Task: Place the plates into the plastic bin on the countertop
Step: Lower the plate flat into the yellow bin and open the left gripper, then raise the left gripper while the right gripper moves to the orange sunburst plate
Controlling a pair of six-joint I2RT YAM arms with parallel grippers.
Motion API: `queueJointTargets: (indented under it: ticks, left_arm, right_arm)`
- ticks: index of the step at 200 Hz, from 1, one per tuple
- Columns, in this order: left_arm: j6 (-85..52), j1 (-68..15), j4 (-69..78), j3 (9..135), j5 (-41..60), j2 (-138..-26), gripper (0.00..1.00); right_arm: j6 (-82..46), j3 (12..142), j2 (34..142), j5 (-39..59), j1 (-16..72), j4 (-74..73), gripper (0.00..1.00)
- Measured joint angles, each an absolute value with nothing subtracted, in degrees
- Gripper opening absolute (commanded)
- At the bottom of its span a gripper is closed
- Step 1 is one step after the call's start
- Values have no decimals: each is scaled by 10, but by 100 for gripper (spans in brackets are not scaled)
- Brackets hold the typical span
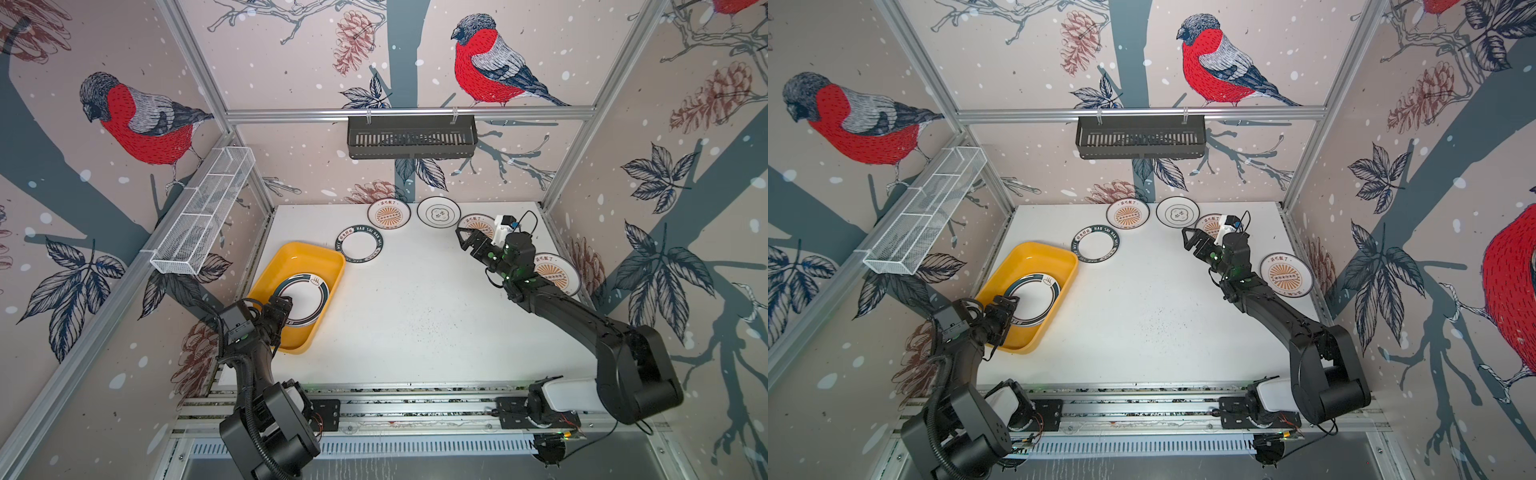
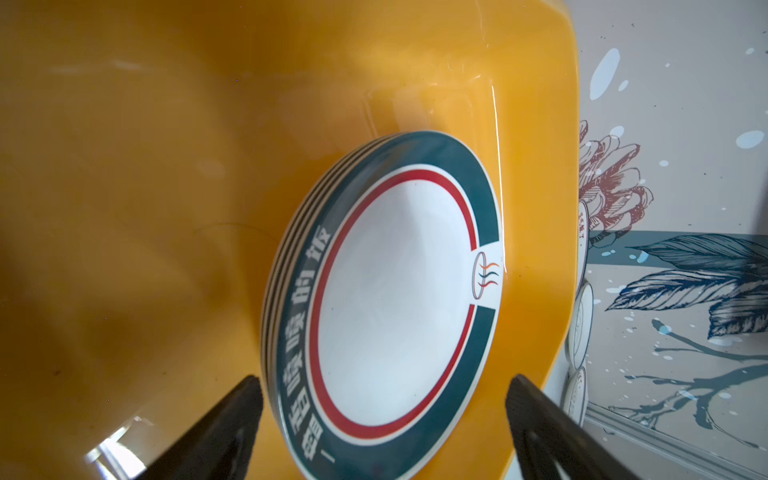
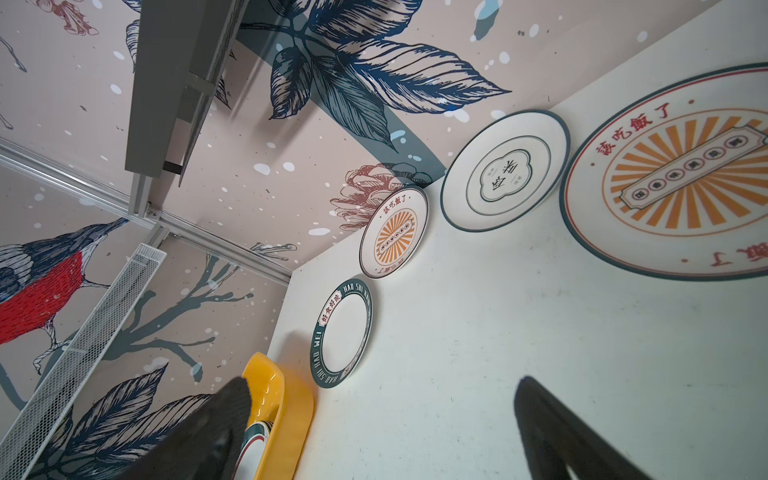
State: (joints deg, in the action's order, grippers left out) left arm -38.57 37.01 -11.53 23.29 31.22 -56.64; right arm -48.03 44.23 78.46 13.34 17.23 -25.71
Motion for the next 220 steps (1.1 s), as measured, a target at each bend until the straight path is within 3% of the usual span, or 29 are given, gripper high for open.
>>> queueJointTargets:
  ticks: [64, 143, 220]
  left_arm:
    - [-377, 360, -127, 259, 305, -559, 96]
    - [-327, 217, -140, 379, 278, -582, 96]
    - [-347, 106, -97, 406, 316, -570, 96]
  right_arm:
    - [-480, 444, 785, 133, 172, -255, 99]
    - [-480, 462, 793, 125, 179, -249, 99]
    - [-480, 469, 799, 107, 187, -226, 99]
